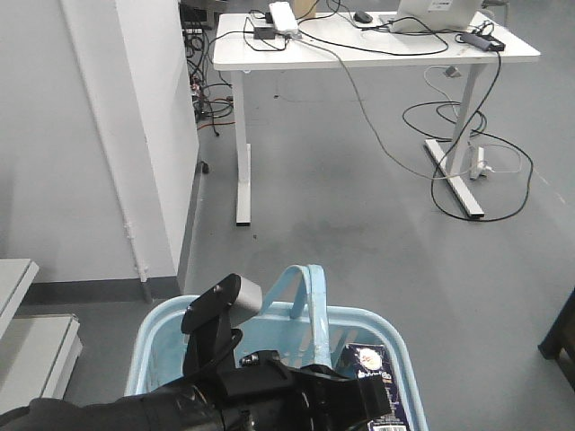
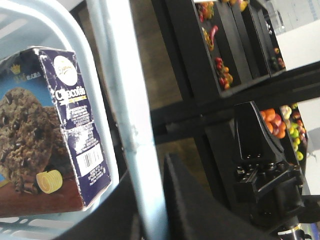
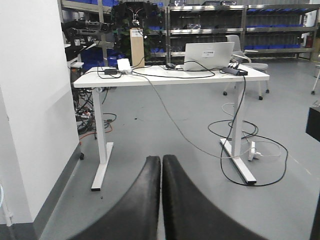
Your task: Left arm holds basket, right arm returns cookies
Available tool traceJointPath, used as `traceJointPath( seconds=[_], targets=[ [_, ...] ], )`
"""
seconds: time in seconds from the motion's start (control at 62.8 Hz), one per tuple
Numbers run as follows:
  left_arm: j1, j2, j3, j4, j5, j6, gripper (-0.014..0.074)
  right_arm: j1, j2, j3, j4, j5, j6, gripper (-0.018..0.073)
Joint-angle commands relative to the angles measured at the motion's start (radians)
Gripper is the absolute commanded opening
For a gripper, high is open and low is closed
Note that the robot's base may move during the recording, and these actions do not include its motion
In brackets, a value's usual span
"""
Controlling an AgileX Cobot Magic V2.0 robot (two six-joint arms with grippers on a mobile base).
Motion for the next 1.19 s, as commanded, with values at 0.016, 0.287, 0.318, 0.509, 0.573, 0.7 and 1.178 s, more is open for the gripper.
traceJointPath(
  seconds=[0.016, 0.287, 0.318, 0.509, 0.573, 0.7, 1.178],
  targets=[
    [-0.004, -0.038, -0.033, 0.010, -0.061, 0.011, -0.0006, 0.001, -0.010, 0.001, -0.006, -0.076, -0.004, -0.0006],
    [-0.004, -0.038, -0.033, 0.010, -0.065, 0.011, -0.0006, 0.001, -0.010, 0.001, -0.006, -0.076, -0.004, -0.0006],
    [-0.004, -0.038, -0.033, 0.010, -0.065, 0.011, -0.0006, 0.001, -0.010, 0.001, -0.006, -0.076, -0.004, -0.0006],
    [-0.004, -0.038, -0.033, 0.010, -0.065, 0.011, -0.0006, 0.001, -0.010, 0.001, -0.006, -0.076, -0.004, -0.0006],
    [-0.004, -0.038, -0.033, 0.010, -0.065, 0.011, -0.0006, 0.001, -0.010, 0.001, -0.006, -0.076, -0.004, -0.0006],
    [-0.004, -0.038, -0.033, 0.010, -0.064, 0.011, -0.0006, 0.001, -0.010, 0.001, -0.006, -0.076, -0.004, -0.0006],
    [-0.004, -0.038, -0.033, 0.010, -0.058, 0.011, -0.0006, 0.001, -0.010, 0.001, -0.006, -0.076, -0.004, -0.0006]
  ],
)
